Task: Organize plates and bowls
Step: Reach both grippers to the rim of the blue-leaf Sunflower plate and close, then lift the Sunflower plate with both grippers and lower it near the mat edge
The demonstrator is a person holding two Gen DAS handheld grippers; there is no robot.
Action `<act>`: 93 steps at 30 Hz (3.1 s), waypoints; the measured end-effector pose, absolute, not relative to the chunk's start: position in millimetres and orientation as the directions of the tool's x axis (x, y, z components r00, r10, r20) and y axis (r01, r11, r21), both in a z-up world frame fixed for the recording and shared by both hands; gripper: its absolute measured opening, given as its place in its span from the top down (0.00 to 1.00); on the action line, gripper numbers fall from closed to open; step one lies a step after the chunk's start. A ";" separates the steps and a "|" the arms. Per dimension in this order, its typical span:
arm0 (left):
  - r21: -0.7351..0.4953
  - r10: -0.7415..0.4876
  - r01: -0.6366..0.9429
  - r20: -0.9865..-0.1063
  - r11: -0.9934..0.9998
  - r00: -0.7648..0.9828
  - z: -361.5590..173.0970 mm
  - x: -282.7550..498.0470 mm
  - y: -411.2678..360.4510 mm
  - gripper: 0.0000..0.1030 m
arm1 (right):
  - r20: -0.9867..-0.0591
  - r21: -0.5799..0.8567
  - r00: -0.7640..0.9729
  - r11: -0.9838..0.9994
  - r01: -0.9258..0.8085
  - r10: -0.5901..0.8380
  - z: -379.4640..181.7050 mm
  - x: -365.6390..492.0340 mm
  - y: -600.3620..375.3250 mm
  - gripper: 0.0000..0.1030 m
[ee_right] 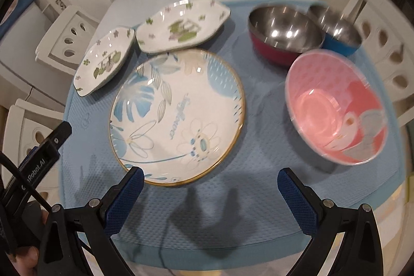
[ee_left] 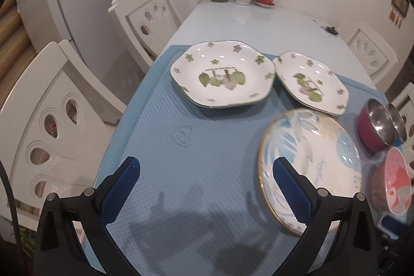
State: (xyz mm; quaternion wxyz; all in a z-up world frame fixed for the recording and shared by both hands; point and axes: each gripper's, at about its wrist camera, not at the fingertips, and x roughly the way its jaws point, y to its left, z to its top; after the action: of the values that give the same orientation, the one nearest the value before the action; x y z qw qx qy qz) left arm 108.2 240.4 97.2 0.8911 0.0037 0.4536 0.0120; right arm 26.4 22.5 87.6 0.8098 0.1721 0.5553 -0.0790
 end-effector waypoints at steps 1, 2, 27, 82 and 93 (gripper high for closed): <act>0.019 0.029 -0.023 -0.813 1.000 0.582 94.8 113.7 242.3 0.01 | -0.931 0.205 0.357 0.923 0.326 0.080 82.5 29.8 22.7 0.00; 0.019 0.030 -0.024 -0.816 1.000 0.578 93.2 117.5 243.1 0.01 | -0.934 0.210 0.347 0.920 0.330 0.089 79.2 32.5 23.0 0.00; -0.105 -0.221 0.314 -0.905 0.944 0.363 22.0 190.0 196.4 0.23 | -0.933 0.274 0.329 0.878 0.392 0.144 21.1 76.4 13.2 0.23; -0.128 -0.222 0.238 -0.878 0.963 0.425 36.7 99.5 300.9 0.69 | -0.910 0.254 0.294 0.954 -0.162 0.292 38.9 60.2 125.5 0.38; -0.113 -0.180 0.183 -0.893 0.977 0.413 20.7 95.8 320.3 0.69 | -0.928 0.253 0.224 0.945 -0.206 0.298 17.1 56.8 150.4 0.38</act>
State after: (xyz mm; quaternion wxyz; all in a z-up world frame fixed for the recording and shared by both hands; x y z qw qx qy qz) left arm 95.8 320.3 20.7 0.8404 0.0013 0.5310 -0.1082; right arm 56.8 150.4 17.1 0.7814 0.0379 0.6017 0.1613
